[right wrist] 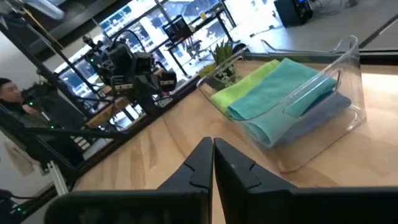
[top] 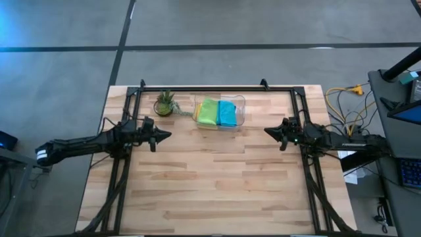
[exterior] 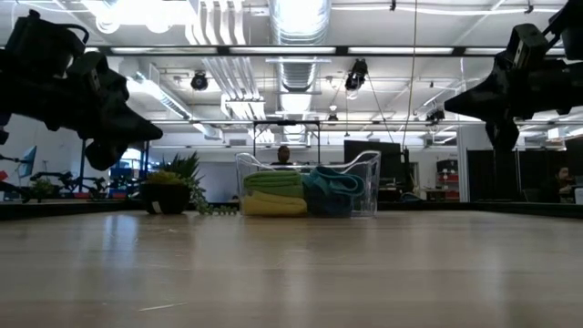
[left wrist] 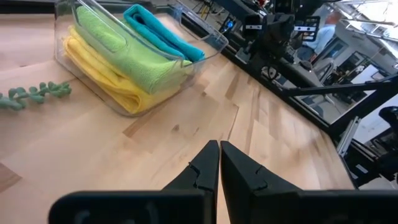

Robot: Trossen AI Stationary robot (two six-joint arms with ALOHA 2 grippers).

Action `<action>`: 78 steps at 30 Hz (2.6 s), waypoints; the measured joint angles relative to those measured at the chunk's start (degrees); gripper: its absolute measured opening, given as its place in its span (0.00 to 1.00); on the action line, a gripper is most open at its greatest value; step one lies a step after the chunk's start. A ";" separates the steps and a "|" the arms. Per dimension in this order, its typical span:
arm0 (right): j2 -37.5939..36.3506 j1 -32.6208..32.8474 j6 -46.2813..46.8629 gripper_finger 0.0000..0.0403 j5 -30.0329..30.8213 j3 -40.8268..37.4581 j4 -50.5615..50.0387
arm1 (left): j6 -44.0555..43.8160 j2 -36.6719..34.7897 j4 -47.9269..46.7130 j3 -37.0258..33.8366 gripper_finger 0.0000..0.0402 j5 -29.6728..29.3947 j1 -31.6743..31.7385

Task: Fold microfiber towels
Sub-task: Return to Home Position

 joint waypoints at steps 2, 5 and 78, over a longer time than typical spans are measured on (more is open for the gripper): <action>0.40 0.00 0.07 0.02 -0.01 0.00 0.00 | 0.01 0.49 0.02 0.00 0.00 -0.04 -0.01; 0.77 0.00 0.11 0.02 0.00 0.00 -0.02 | 0.00 1.09 0.02 0.00 0.00 -0.13 -0.01; 0.75 0.00 0.13 0.02 0.07 0.02 -0.09 | 0.00 2.17 0.28 -0.02 0.00 -0.13 0.00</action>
